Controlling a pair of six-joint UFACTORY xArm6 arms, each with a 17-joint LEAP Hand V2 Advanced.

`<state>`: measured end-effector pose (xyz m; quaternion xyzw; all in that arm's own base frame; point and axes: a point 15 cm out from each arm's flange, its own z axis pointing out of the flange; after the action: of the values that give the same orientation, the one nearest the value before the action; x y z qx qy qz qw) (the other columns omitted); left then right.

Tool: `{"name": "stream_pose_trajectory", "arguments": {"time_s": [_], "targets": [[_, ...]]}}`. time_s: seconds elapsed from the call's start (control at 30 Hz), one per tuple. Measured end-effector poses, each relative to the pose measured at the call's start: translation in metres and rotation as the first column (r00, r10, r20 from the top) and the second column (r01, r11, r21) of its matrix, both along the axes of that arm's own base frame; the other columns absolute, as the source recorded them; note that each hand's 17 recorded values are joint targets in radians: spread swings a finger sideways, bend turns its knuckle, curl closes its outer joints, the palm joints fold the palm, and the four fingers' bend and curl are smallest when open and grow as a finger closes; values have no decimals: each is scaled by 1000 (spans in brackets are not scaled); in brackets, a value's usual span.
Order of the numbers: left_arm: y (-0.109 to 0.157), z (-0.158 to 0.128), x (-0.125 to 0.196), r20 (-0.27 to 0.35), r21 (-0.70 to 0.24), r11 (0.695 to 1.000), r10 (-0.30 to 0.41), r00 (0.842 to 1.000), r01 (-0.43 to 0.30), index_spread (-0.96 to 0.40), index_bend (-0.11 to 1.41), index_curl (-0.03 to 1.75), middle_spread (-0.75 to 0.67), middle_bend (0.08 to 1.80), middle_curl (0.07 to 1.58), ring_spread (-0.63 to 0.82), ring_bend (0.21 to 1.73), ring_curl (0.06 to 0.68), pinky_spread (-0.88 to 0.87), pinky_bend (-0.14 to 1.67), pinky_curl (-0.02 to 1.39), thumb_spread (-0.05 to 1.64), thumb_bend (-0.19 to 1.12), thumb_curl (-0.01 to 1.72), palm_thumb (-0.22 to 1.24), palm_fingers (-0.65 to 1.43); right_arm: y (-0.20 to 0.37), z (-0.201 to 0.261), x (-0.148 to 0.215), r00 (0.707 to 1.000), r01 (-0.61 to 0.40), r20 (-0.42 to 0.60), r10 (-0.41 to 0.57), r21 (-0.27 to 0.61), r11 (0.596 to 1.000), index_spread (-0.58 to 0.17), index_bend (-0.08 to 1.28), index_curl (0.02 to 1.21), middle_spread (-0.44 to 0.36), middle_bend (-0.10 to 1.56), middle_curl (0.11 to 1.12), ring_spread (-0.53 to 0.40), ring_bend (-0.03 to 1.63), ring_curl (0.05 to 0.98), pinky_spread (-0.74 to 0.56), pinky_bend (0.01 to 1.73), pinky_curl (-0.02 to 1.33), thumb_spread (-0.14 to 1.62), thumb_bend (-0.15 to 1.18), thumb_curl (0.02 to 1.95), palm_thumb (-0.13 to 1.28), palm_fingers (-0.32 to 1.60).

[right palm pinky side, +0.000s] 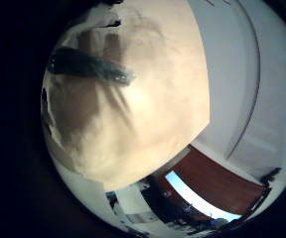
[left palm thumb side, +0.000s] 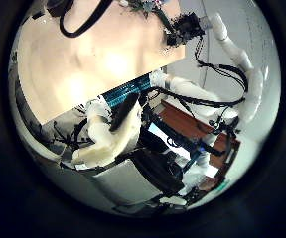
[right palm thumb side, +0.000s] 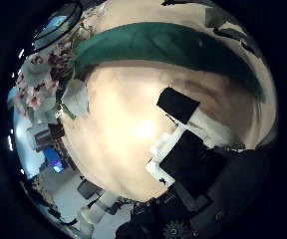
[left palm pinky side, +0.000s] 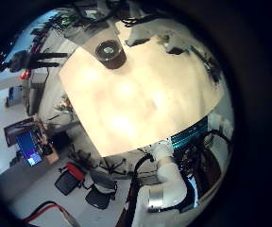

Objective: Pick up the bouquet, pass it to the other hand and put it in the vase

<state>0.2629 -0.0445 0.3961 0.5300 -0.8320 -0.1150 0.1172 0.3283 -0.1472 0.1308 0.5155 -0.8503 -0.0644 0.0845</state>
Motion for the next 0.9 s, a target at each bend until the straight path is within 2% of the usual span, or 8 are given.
{"name": "stream_pose_trajectory", "arguments": {"time_s": [0.17,0.43,0.57,0.63,0.7,0.77,0.9], "targets": [[1,2,0,1,-3,1000,-4,1000,4,-143,189,467,60,249,403,206,617,159,494,465,43,1189,-19,294,257,385,1,-10,-2,1000,1,-26,0,11,1000,-311,197,530,-167,585,558,-275,1062,375,-207,911,-1,977,-27,404,630,599],[0,10,-5,12,-6,1000,-14,1000,14,-142,184,456,55,239,409,203,613,156,482,478,36,1191,-19,293,250,389,1,-18,-2,999,3,-41,-2,18,1000,-330,232,560,-178,627,590,-270,1059,386,-193,883,-11,975,-26,403,638,622],[-1,10,-4,11,-6,1000,-16,1000,16,-143,186,453,52,235,411,204,615,153,471,480,31,1192,-18,294,249,393,1,-18,-2,999,3,-39,-2,17,1000,-386,250,569,-220,676,612,-298,1100,391,-295,954,6,971,-18,411,671,888],[-1,9,-3,8,-5,1000,-16,1000,16,-143,186,452,51,234,412,204,615,151,469,481,28,1192,-18,294,249,393,2,-18,-2,999,-1,-40,2,16,1000,-427,287,611,-248,697,636,-300,1117,411,-408,1048,47,970,-14,420,710,1083],[-1,8,-3,3,-5,1000,-16,1000,16,-143,186,451,51,232,413,204,615,150,467,482,25,1192,-18,294,248,394,3,-17,-1,999,-5,-38,5,15,1000,-448,346,669,-261,745,672,-294,1142,442,-449,1096,88,962,-12,427,740,1172],[0,7,-2,1,-5,1000,-17,1000,17,-143,185,449,50,234,413,204,615,148,466,482,22,1192,-18,294,248,395,4,-17,0,999,-8,-36,8,15,1000,-463,393,709,-267,783,697,-291,1156,457,-463,1126,113,957,-12,434,763,1186],[2,5,-1,-5,-7,1000,-15,1000,15,-143,184,446,48,231,413,205,619,147,460,488,20,1192,-18,295,248,398,3,-13,3,1000,-2,-22,3,7,1000,-500,573,847,-288,908,790,-271,1243,514,-393,1334,230,937,-6,461,854,1237]]}}
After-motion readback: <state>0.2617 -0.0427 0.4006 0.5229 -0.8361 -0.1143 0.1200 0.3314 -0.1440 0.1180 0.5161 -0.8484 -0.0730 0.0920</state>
